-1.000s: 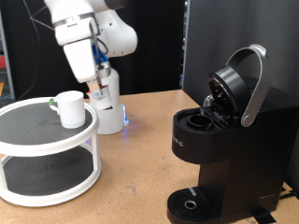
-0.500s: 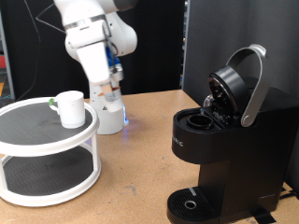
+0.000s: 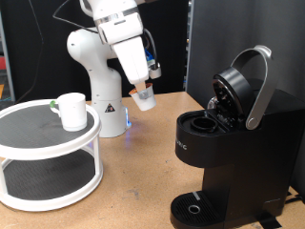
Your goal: Make a cup of coffee with the keurig machine
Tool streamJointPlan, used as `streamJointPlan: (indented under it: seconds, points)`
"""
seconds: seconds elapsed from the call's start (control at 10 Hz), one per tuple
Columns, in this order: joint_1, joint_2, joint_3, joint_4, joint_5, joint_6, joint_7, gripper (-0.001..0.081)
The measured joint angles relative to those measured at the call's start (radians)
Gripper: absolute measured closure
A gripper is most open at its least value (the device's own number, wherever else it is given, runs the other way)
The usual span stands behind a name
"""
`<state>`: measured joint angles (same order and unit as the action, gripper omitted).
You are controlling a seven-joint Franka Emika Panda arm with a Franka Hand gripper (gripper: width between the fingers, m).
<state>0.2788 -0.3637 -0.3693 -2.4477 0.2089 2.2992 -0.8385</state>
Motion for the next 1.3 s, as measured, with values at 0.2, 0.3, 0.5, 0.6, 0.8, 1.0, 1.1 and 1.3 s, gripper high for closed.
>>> streamJointPlan:
  seconds: [0.2,0.3,0.5,0.6,0.8,1.0,1.1,1.3]
  points:
    - [0.001,0.001,-0.001,0.002,-0.001,-0.035,-0.019,0.0370]
    - [0.007,0.008,0.000,0.019,-0.001,-0.088,-0.032,0.0370]
    - [0.033,0.048,0.002,0.089,0.034,-0.140,-0.034,0.0370]
    - [0.043,0.072,0.002,0.127,0.057,-0.147,-0.033,0.0370]
    - [0.053,0.124,0.003,0.211,0.074,-0.184,-0.029,0.0370]
    - [0.056,0.172,0.005,0.272,0.074,-0.197,-0.027,0.0370]
    - [0.057,0.187,0.007,0.286,0.074,-0.197,-0.027,0.0370]
    - [0.058,0.204,0.019,0.298,0.074,-0.198,-0.027,0.0370]
